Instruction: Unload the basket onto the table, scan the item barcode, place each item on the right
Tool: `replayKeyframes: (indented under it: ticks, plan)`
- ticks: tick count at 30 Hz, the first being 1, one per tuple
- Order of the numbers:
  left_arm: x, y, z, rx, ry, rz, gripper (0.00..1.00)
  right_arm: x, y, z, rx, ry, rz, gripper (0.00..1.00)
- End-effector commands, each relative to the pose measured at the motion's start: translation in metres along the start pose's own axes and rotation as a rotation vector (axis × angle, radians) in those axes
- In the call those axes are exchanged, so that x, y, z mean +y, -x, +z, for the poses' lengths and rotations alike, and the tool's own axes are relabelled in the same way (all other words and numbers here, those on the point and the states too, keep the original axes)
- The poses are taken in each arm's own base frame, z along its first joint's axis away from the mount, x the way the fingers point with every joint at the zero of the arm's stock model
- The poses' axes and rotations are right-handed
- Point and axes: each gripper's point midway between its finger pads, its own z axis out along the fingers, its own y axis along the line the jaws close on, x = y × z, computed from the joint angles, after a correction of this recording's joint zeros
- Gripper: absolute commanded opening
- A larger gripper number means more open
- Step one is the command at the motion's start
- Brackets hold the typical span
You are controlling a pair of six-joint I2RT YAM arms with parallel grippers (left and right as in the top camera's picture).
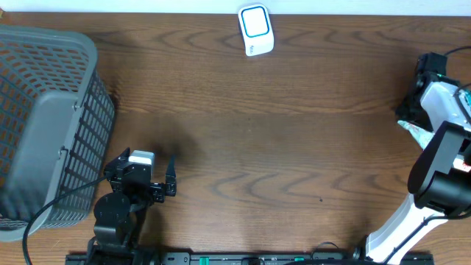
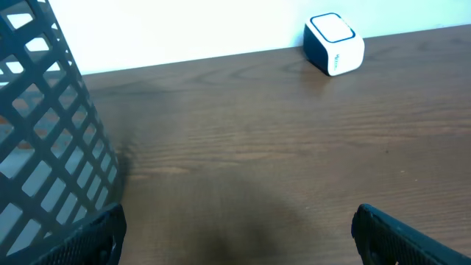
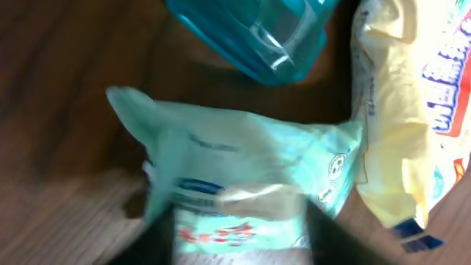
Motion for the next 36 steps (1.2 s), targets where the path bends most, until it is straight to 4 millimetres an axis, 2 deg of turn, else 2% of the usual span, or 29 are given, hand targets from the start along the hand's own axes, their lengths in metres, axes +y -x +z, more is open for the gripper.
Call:
replayKeyframes:
  ticks: [1, 4, 6, 9, 13, 17, 21, 27, 32, 36]
  plan:
    - [0.0, 0.0, 0.0, -0.002, 0.002, -0.001, 0.98, 0.0, 0.029, -0.04, -0.086, 0.056, 0.039, 0.99]
    - [0.0, 0.0, 0.0, -0.002, 0.002, -0.001, 0.98, -0.003, 0.046, -0.086, -0.153, 0.121, 0.059, 0.99]
    - [0.0, 0.0, 0.0, -0.001, 0.002, -0.001, 0.98, -0.004, 0.054, -0.125, -0.213, 0.196, 0.072, 0.99]
    - [0.0, 0.0, 0.0, -0.002, 0.002, -0.001, 0.98, -0.01, 0.058, -0.181, -0.316, 0.298, 0.094, 0.99]
    - [0.0, 0.0, 0.0, -0.002, 0.002, -0.001, 0.98, -0.027, 0.05, -0.254, -0.448, 0.426, 0.116, 0.99]
    - [0.0, 0.0, 0.0, -0.001, 0.002, -0.001, 0.98, -0.05, 0.026, -0.314, -0.545, 0.531, 0.127, 0.99]
    - [0.0, 0.0, 0.0, -0.001, 0.002, -0.001, 0.98, -0.083, -0.003, -0.354, -0.627, 0.557, 0.152, 0.99]
    - [0.0, 0.0, 0.0, -0.002, 0.002, -0.001, 0.98, -0.114, -0.037, -0.389, -0.717, 0.583, 0.181, 0.99]
    - [0.0, 0.0, 0.0, -0.002, 0.002, -0.001, 0.98, -0.131, -0.064, -0.402, -0.744, 0.59, 0.19, 0.99]
    - [0.0, 0.0, 0.0, -0.001, 0.002, -0.001, 0.98, -0.139, -0.085, -0.4, -0.72, 0.583, 0.182, 0.99]
